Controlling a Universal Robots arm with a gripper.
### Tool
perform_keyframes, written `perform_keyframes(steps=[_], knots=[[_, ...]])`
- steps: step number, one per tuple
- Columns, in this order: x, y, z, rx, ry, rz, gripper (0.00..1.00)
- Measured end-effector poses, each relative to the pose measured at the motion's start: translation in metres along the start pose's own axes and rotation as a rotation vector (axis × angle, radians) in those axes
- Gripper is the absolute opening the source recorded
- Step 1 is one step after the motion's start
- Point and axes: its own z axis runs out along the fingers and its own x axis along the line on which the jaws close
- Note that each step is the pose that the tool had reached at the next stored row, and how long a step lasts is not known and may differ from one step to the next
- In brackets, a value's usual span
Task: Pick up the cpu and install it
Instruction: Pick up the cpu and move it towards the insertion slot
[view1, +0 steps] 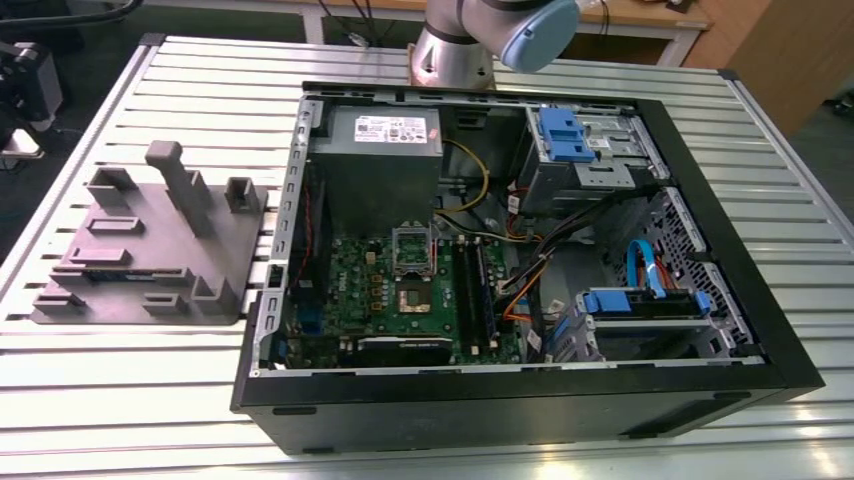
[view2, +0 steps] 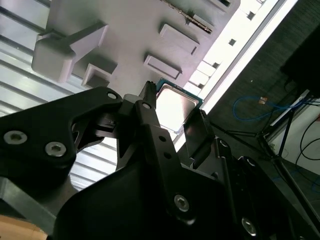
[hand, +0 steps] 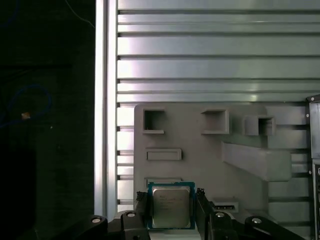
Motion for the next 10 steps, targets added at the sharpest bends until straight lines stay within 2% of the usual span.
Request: perform_keyframes(steps=[10], knots=[[-0.0002, 0.0015, -0.027, 0.0, 0.0002, 0.0, 0.47]])
